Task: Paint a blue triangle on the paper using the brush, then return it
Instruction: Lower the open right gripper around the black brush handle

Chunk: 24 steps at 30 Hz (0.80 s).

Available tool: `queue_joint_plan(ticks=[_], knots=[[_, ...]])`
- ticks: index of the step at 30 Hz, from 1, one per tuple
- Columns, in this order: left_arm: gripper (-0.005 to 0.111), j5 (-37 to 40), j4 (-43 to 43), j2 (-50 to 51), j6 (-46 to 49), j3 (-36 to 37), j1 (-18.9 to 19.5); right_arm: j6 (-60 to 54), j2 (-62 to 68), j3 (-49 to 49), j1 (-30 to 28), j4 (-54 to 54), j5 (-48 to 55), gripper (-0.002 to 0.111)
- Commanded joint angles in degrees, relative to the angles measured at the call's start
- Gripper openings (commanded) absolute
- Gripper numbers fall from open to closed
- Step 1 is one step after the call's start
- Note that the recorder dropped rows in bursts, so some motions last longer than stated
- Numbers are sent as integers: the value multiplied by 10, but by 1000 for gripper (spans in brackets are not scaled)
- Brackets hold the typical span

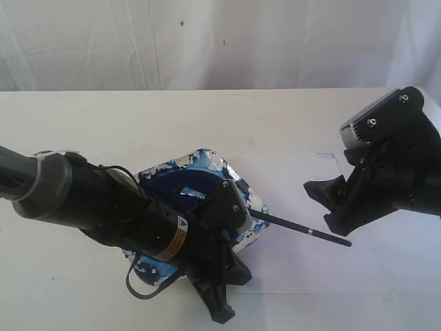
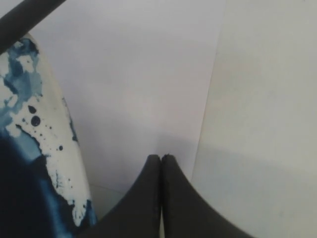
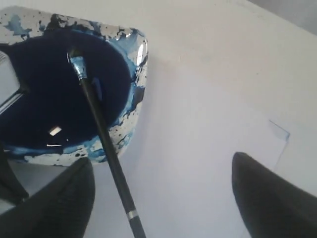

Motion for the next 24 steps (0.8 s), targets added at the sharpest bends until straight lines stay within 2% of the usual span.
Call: queue_joint_plan(ticks=[1, 4, 7, 11, 18, 24], knots=[[0, 4, 1, -2, -4, 1, -2, 337, 29, -61, 6, -357, 81, 71], [0, 4, 1, -2, -4, 1, -2, 572, 59, -131, 18, -610, 215, 71], [0, 4, 1, -2, -4, 1, -2, 689, 77, -191, 31, -735, 293, 71], [0, 4, 1, -2, -4, 1, -2, 711, 83, -234, 42, -750, 320, 71], [0, 4, 1, -2, -4, 1, -2, 711, 119, -240, 69, -709, 362, 68], [0, 4, 1, -2, -4, 1, -2, 711, 177, -240, 96, -740, 304, 61]])
